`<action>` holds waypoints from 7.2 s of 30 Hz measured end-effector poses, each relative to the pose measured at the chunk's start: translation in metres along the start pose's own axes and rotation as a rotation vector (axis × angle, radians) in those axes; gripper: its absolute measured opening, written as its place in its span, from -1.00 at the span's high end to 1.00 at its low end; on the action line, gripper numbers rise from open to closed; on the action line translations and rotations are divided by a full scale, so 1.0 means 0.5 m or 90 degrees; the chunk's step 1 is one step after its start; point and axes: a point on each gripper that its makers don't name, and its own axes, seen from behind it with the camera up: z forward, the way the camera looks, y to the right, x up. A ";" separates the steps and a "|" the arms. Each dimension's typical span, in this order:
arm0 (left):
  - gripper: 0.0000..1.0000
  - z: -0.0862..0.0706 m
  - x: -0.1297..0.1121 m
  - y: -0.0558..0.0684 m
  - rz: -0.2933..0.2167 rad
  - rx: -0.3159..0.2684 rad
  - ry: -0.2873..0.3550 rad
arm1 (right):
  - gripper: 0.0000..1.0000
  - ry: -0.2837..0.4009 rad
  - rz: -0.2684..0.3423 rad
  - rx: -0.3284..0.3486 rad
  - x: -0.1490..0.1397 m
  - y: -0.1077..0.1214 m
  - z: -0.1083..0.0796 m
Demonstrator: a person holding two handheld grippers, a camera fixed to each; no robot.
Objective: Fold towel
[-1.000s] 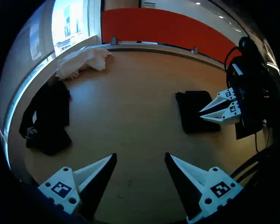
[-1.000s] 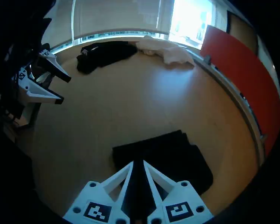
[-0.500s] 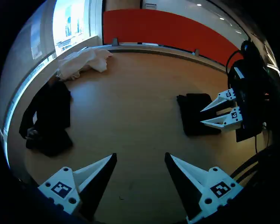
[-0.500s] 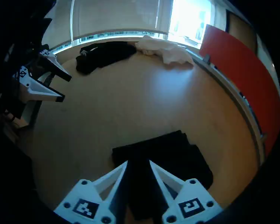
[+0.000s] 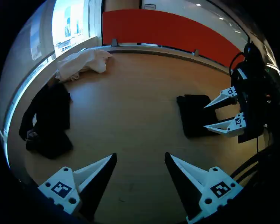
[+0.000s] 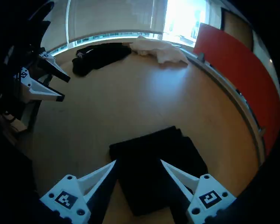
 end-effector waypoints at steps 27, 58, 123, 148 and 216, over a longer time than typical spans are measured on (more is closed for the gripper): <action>-0.91 0.003 0.004 0.005 0.017 -0.002 -0.003 | -0.45 -0.022 0.074 -0.052 -0.124 0.010 -0.083; -0.91 -0.004 0.003 -0.004 0.018 -0.001 0.001 | 0.35 -0.057 0.123 -0.069 -0.203 -0.009 -0.086; -0.91 -0.016 0.064 0.003 0.033 -0.007 0.034 | 0.94 0.123 0.060 -0.171 0.114 0.162 -0.265; -0.91 0.000 0.083 0.039 0.050 -0.023 0.034 | 0.93 0.139 0.098 -0.219 0.073 0.234 -0.358; -0.91 0.058 0.128 0.190 0.120 -0.048 0.009 | 0.94 0.039 0.251 -0.427 -0.411 0.508 -0.754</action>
